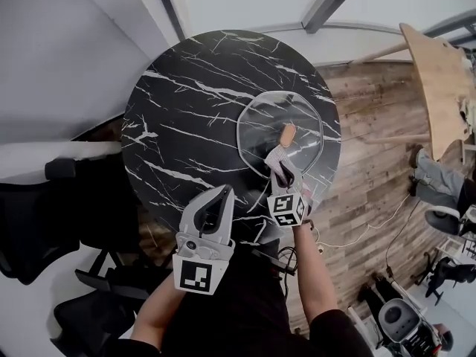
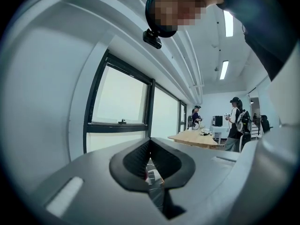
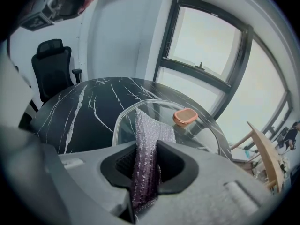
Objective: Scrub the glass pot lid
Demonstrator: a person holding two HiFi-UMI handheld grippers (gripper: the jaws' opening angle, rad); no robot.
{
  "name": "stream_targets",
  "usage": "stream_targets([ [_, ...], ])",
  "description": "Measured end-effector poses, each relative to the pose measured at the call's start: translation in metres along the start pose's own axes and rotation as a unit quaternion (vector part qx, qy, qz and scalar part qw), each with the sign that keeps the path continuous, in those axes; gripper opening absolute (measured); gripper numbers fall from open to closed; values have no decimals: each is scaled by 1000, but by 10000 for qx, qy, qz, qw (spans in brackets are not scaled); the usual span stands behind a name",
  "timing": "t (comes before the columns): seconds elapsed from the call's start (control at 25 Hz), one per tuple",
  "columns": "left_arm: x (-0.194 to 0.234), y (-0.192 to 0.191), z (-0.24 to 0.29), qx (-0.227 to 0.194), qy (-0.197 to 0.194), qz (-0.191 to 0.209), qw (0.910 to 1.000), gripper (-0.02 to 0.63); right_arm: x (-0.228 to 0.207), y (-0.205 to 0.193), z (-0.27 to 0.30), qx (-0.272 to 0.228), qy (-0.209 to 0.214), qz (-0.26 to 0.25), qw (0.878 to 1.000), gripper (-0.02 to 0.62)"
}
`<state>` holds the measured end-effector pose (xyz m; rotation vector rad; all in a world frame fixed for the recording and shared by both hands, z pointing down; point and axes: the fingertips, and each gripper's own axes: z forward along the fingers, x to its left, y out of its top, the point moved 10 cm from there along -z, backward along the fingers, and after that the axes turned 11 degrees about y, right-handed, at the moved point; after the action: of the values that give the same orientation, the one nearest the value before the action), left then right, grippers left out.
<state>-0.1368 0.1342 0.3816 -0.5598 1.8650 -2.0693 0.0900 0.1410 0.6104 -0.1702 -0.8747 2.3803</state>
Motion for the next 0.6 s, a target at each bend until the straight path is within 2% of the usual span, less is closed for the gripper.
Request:
stream_targets([
  [0.2,3,3,-9,-45,-28,59,10000,3,8,9,5,-33,240,177,9996,78],
  [0.36,4,3,-10,-76,64,36,9999,3,13,14,11,13,380,-134,9992,77],
  [0.6,1,6,-2,-77,146,37,9999,3,27,17,18,145,905,-552,9943,77],
])
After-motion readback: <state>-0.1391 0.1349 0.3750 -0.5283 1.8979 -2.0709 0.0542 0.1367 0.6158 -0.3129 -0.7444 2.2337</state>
